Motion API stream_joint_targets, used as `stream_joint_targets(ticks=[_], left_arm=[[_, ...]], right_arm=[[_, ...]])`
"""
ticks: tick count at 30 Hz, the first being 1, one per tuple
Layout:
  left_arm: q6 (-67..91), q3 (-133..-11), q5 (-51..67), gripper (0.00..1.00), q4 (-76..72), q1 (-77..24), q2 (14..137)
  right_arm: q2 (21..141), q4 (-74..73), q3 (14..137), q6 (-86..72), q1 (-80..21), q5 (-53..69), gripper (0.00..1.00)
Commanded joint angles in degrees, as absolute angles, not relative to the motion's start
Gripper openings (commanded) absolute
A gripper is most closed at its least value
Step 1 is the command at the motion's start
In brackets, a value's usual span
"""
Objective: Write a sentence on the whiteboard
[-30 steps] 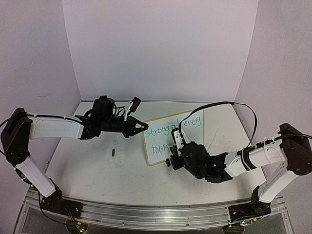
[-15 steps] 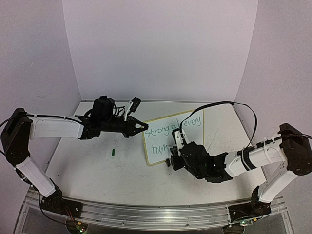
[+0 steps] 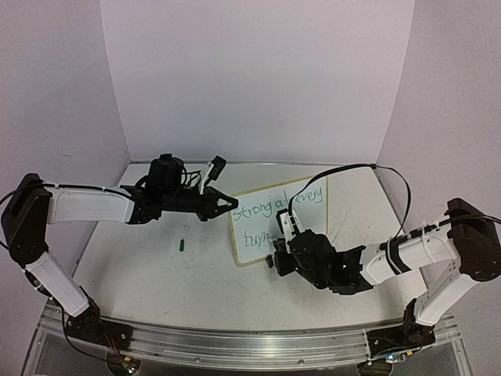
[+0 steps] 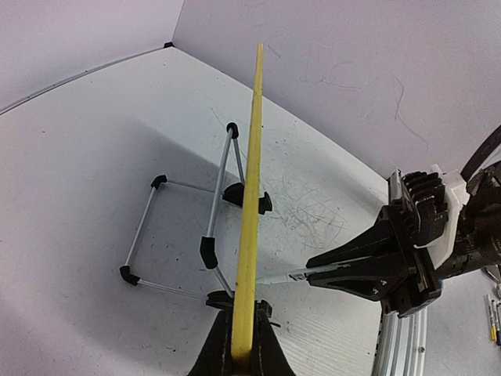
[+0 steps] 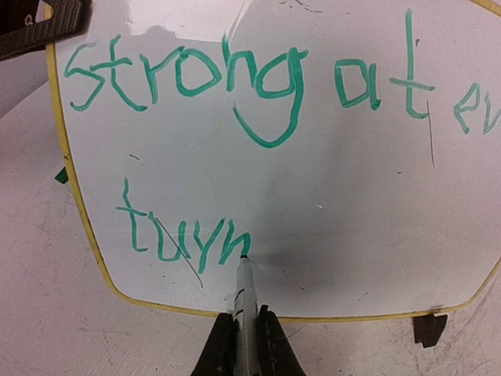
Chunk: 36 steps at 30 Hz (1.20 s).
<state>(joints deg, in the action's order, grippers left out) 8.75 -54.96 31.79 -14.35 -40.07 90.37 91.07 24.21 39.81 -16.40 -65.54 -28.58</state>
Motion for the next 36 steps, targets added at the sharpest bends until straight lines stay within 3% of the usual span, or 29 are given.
stream_joint_targets(ticks=[1, 36], left_arm=[[7.4, -57.0, 30.3, 0.00, -14.7, -39.9, 88.0], [7.3, -57.0, 30.1, 0.00, -14.7, -39.9, 88.1]], right_arm=[[92.7, 23.7, 39.9, -17.1, -64.8, -28.8, 0.00], [86.6, 26.6, 36.7, -14.2, -64.8, -28.9, 0.00]])
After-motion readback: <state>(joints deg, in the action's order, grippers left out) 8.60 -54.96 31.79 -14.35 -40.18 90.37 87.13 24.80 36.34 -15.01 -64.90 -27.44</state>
